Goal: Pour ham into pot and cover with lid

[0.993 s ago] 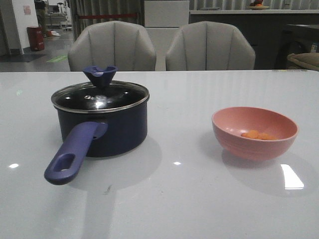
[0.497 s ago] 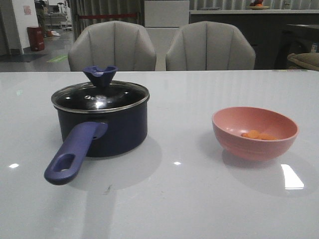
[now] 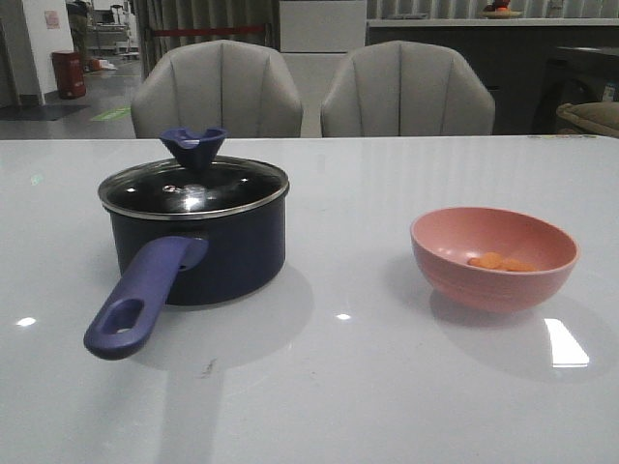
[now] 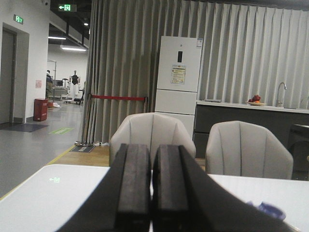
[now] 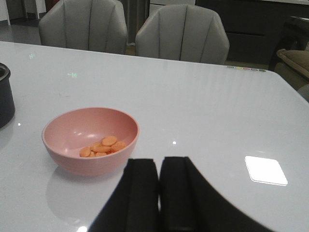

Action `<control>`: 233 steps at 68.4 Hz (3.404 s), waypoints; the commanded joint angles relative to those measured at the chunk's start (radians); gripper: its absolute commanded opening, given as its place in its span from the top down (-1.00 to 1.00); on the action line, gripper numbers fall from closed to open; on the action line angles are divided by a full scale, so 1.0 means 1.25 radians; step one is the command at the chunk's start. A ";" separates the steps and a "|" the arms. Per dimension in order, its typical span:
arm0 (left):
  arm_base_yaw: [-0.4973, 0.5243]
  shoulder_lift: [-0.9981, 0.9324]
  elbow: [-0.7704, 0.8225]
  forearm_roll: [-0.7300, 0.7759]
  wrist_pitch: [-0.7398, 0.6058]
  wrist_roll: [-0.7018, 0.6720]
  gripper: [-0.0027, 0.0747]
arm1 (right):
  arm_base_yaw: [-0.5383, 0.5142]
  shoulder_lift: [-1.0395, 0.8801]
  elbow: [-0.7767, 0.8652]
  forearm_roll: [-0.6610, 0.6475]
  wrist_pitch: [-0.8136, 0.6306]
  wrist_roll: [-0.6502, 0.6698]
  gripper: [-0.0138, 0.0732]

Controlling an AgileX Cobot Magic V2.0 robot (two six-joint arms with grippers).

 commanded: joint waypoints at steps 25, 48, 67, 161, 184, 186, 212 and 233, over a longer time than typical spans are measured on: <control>-0.006 0.190 -0.223 -0.009 0.242 -0.004 0.64 | -0.002 -0.016 -0.003 -0.007 -0.061 0.000 0.29; -0.006 0.243 -0.222 -0.002 0.255 -0.004 0.43 | -0.002 -0.016 -0.003 -0.007 -0.061 0.000 0.29; -0.006 0.286 -0.225 0.009 0.252 -0.004 -0.60 | -0.002 -0.016 -0.003 -0.007 -0.061 0.000 0.29; -0.343 1.424 -1.314 0.096 0.860 -0.135 -0.79 | -0.002 -0.016 -0.003 -0.007 -0.061 0.000 0.29; -0.364 1.524 -1.391 0.125 0.923 -0.231 -0.77 | -0.002 -0.017 -0.003 -0.007 -0.061 0.000 0.29; -0.364 1.528 -1.391 0.125 0.923 -0.235 -0.77 | -0.002 -0.017 -0.003 -0.007 -0.061 0.000 0.29; -0.362 1.567 -1.391 0.118 0.937 -0.252 -0.63 | -0.002 -0.017 -0.003 -0.007 -0.061 0.000 0.29; -0.362 1.574 -1.408 0.117 0.923 -0.252 0.11 | -0.002 -0.017 -0.003 -0.007 -0.061 0.000 0.29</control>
